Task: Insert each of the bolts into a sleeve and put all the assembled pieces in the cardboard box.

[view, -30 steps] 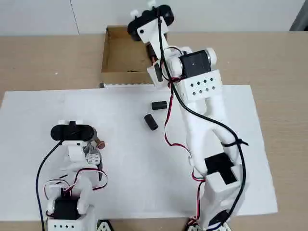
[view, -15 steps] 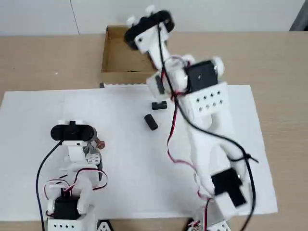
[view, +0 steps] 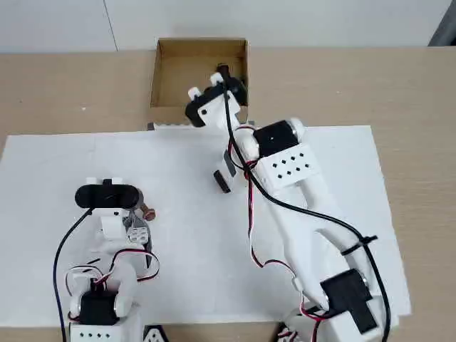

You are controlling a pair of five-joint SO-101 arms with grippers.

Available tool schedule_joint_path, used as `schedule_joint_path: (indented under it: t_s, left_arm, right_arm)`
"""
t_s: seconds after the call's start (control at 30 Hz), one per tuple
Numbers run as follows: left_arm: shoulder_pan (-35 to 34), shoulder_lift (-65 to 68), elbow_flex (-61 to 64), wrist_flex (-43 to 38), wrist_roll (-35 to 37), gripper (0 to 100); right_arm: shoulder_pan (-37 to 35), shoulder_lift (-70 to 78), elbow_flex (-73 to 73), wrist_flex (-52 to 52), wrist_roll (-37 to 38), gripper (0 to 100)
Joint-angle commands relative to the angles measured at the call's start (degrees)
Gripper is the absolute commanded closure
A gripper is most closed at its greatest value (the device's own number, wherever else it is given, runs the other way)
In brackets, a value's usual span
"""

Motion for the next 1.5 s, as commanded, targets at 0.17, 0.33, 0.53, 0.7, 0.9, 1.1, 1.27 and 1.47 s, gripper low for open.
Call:
schedule_joint_path:
  t_s: [0.17,0.33,0.53,0.7,0.9,1.1,1.27,1.47]
  left_arm:
    - [-0.35,-0.44,-0.31,-0.09,0.00,99]
    - [-0.35,-0.44,-0.31,-0.09,0.00,99]
    - [-0.35,-0.44,-0.31,-0.09,0.00,99]
    - [-0.35,-0.44,-0.31,-0.09,0.00,99]
    - [-0.35,-0.44,-0.31,-0.09,0.00,99]
    - [-0.35,-0.44,-0.31,-0.09,0.00,99]
    - [-0.35,-0.44,-0.31,-0.09,0.00,99]
    - [-0.35,-0.44,-0.31,-0.09,0.00,99]
  right_arm:
    - [-0.57,7.60,2.99,-7.34,-0.70,85.0]
    - [-2.95,11.21,2.99,-11.30,1.67,85.0]
    - [-4.26,12.88,2.99,-15.25,1.76,84.9]
    - [-4.09,15.52,2.90,-16.13,3.16,84.9]
    - [-3.91,18.68,2.29,-19.03,4.13,85.0]
    - [-3.47,24.66,-3.34,-18.24,4.92,85.1]
    - [-2.42,29.85,-8.44,-15.69,4.92,85.2]
    - [-2.07,33.45,-12.40,-13.05,4.92,94.5]
